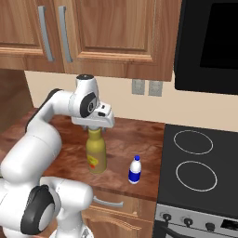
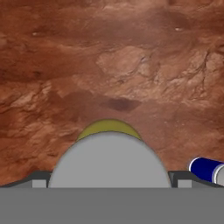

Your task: Place the drinks on the dining counter in a tight cluster.

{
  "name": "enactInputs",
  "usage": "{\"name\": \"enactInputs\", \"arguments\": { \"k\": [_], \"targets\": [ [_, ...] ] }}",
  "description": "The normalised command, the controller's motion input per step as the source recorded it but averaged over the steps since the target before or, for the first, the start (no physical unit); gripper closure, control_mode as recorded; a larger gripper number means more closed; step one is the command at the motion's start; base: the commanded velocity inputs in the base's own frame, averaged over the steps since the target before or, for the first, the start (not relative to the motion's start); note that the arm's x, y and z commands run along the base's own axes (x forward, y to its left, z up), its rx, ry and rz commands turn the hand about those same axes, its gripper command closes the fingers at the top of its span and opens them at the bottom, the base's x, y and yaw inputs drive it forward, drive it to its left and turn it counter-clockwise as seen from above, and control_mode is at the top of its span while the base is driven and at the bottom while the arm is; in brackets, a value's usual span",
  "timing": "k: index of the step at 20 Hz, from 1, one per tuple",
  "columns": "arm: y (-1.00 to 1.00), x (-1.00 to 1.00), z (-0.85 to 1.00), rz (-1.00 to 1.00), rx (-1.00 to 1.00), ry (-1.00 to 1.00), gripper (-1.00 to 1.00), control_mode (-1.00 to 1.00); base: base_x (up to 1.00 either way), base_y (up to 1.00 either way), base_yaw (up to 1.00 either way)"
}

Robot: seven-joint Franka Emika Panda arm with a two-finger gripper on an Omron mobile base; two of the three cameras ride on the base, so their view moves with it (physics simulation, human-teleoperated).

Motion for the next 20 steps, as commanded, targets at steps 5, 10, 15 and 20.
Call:
{"name": "enactInputs", "arguments": {
  "k": [5, 10, 15, 20],
  "targets": [
    [0.03, -0.07, -0.13, 0.00, 0.00, 0.00, 1.00, -1.00, 0.00, 0.00, 0.00],
    [0.01, -0.14, -0.01, 0.00, 0.00, 0.00, 1.00, -1.00, 0.00, 0.00, 0.00],
    [0.03, -0.19, 0.14, 0.00, 0.00, -0.07, 1.00, -1.00, 0.00, 0.00, 0.00],
    [0.11, -0.12, 0.31, 0.01, 0.00, -0.14, 1.00, -1.00, 0.00, 0.00, 0.00]
  ]
}}
